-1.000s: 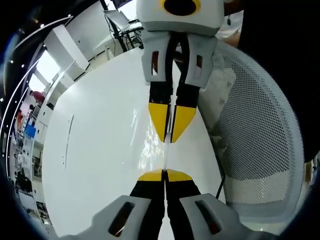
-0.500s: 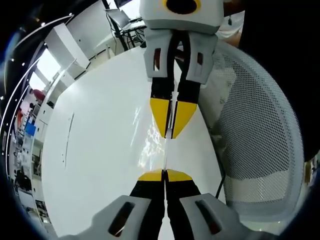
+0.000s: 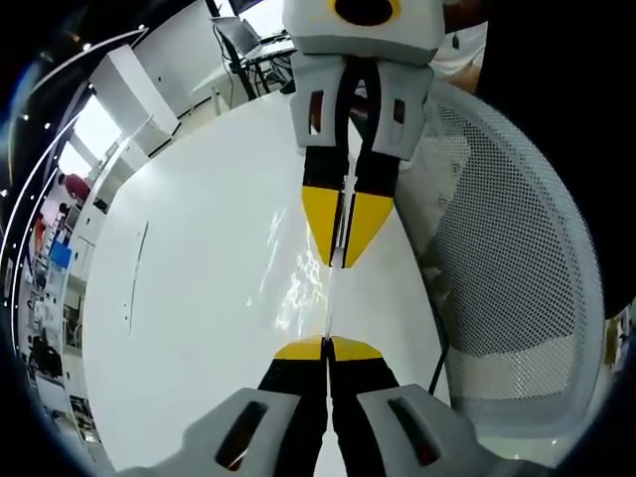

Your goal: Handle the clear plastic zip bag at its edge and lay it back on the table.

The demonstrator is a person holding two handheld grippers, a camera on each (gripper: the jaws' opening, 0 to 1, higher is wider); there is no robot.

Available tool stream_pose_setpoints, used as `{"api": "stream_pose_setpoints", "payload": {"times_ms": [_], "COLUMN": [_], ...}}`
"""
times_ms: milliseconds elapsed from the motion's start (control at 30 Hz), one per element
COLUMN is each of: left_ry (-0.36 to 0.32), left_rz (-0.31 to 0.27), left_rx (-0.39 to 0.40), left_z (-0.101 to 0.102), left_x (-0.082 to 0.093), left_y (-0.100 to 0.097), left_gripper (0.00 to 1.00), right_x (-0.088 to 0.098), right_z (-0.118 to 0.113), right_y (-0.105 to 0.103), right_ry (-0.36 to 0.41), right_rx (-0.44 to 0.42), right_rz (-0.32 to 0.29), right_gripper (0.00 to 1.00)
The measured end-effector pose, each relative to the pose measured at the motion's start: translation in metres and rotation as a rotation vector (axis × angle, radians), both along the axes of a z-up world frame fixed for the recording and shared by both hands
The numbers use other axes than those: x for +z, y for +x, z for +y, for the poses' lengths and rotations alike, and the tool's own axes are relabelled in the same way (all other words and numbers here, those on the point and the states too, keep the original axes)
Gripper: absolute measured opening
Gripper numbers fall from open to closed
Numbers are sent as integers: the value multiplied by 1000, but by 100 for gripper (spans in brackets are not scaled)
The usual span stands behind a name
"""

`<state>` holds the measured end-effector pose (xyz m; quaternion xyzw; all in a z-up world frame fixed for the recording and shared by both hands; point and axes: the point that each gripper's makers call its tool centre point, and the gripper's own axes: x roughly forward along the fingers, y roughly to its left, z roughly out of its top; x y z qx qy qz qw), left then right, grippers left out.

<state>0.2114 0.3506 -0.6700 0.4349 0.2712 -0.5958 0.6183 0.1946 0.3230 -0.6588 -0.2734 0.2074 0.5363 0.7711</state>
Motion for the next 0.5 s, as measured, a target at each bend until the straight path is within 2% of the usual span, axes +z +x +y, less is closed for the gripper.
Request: {"api": "stream_pose_setpoints", "payload": {"times_ms": [500], "left_ry": [8], "left_rz": [-8], "left_rx": [5], "left_z": [6], "left_x": [-1], "left_y": [3], "left_gripper": [0], "right_x": [1], "right_z": [-3], "right_y": [0], "right_ry": [4], "right_rx": [-7], "right_rz": [-3], "right_gripper": [0]}}
